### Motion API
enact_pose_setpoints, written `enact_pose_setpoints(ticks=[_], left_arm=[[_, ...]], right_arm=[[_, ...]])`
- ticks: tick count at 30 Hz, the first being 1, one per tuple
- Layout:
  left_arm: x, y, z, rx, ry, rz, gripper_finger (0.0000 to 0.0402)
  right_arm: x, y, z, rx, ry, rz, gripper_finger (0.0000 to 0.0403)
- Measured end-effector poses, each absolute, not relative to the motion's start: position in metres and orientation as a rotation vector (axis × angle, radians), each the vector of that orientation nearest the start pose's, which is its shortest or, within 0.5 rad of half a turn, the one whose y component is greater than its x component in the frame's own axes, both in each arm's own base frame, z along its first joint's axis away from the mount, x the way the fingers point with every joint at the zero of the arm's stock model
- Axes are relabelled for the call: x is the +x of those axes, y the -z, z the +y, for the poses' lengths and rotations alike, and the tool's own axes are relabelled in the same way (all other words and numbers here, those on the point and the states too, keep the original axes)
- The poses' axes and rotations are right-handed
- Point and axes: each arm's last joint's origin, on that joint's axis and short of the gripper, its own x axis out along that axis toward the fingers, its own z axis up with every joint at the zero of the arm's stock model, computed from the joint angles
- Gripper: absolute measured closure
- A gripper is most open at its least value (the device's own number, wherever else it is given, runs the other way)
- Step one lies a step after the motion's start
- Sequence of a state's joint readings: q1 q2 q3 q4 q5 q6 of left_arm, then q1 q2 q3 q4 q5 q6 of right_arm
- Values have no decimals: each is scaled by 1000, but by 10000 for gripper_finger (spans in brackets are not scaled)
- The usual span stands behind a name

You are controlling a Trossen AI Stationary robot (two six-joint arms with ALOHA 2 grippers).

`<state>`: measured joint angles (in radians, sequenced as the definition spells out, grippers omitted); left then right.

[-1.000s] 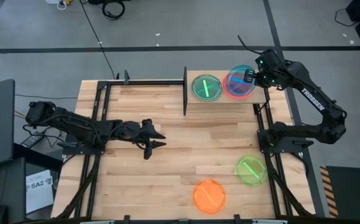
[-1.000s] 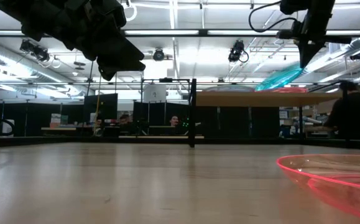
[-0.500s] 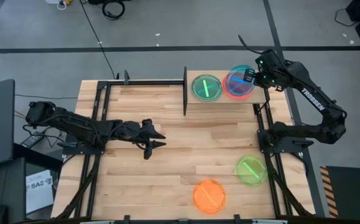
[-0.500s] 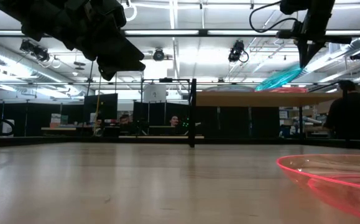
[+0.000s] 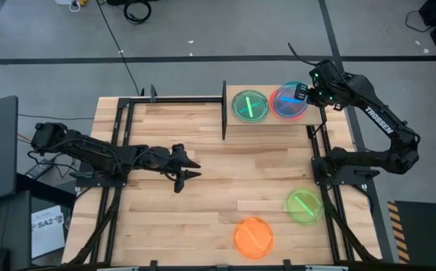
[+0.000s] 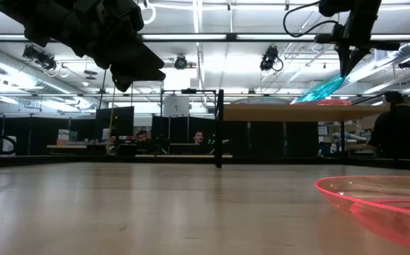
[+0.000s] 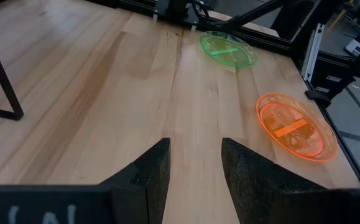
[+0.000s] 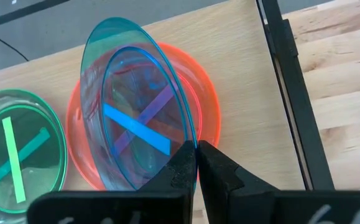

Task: Place and stack plates onto a shelf
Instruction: Stack the blue plate on top of the orange plate on the shelf, then stack the green plate on top of the blue plate on the shelf

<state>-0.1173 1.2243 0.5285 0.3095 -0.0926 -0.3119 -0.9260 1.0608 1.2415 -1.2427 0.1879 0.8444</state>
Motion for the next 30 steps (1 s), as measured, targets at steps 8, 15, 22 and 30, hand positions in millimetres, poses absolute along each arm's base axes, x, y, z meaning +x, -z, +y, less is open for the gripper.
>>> enact_pose_setpoints(ticks=[8,15,22,30], left_arm=[[245,-204,-26,-267,-36,385,251],[245,-204,-26,-267,-36,384,251],[245,-204,-26,-267,-36,385,251],[245,-204,-26,-267,-36,385,251]], right_arm=[[97,-353,-138,1084,1416,569,372],[97,-353,-138,1086,1417,567,324],[97,-353,-138,1086,1417,567,268],[97,-353,-138,1035,1381,612,244]])
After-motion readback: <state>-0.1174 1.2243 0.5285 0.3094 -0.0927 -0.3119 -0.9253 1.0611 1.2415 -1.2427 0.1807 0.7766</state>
